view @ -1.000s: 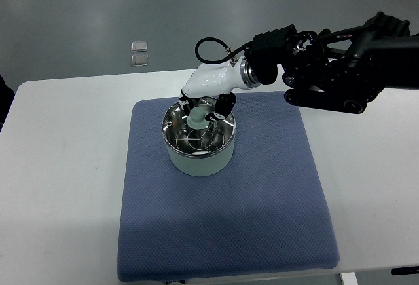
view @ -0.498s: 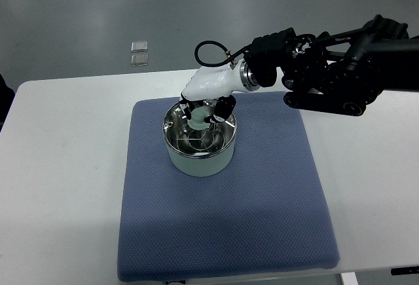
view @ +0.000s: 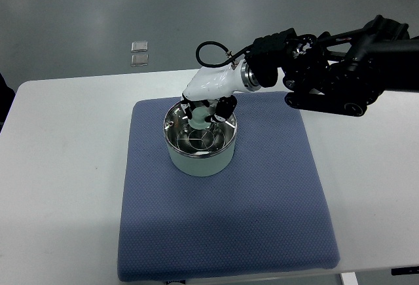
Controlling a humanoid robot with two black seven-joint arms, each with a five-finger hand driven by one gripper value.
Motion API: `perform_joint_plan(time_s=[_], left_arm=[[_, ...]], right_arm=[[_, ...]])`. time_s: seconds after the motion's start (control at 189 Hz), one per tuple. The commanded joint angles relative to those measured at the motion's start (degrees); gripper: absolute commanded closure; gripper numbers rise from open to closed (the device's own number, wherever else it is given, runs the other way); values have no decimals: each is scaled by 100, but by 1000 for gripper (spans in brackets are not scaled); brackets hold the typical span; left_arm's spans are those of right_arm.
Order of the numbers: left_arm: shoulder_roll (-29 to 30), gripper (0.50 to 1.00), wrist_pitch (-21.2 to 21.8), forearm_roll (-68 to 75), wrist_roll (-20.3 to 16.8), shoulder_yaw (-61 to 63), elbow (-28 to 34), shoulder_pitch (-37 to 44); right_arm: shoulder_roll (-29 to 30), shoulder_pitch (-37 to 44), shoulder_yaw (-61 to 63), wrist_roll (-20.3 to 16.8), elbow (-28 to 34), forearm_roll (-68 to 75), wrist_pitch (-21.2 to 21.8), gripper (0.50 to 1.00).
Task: Open lid and place right of pot
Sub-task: 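Tighten the right hand's grip on the knob, then lift the glass lid off the pot with the right hand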
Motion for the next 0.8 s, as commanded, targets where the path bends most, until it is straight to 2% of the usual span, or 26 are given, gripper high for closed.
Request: perform_joint_plan(time_s=[0.0, 0.328, 0.582, 0.588, 0.794], left_arm=[[0, 500, 1, 0, 0, 0, 0, -3], [0, 500, 1, 0, 0, 0, 0, -3], [0, 500, 1, 0, 0, 0, 0, -3], [0, 500, 1, 0, 0, 0, 0, -3], [0, 500, 1, 0, 0, 0, 0, -3]], right_arm=[[-82, 47, 7, 48, 47, 0, -8, 1000], [-258, 249, 34, 101, 249, 8, -52, 1000], [-627, 513, 34, 110, 460, 44, -52, 1000], [-767, 565, 34, 110, 530, 44, -52, 1000], [-1436, 715, 60, 110, 777, 35, 9, 1000]])
